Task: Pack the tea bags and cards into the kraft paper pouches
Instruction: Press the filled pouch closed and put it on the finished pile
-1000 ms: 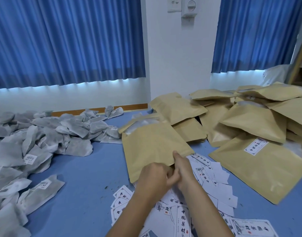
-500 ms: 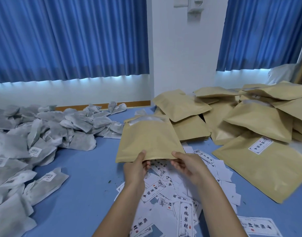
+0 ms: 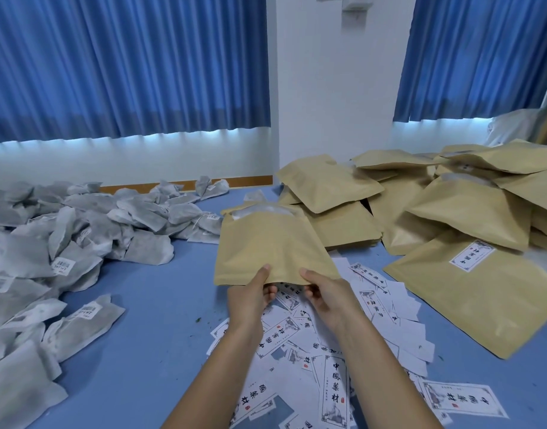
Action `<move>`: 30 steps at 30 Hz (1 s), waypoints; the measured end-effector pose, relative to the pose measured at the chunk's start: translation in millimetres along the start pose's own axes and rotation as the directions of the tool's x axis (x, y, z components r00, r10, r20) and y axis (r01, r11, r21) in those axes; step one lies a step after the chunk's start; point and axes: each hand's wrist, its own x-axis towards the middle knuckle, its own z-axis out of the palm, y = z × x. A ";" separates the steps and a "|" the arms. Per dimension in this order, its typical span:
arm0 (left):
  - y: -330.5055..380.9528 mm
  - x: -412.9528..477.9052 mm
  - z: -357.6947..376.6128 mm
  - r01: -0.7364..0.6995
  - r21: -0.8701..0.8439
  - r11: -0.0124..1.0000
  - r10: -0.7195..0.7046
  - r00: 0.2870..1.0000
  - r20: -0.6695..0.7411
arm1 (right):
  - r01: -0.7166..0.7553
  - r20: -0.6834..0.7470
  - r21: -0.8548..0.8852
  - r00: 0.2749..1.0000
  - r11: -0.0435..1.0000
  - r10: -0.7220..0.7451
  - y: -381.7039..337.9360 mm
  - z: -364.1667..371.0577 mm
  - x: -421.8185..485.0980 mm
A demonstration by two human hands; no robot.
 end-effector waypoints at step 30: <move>11.5 9.4 -12.7 -0.100 0.474 0.875 0.013 0.983 0.182 | -0.038 0.099 -0.065 0.994 0.997 0.045 9.6 3.5 4.8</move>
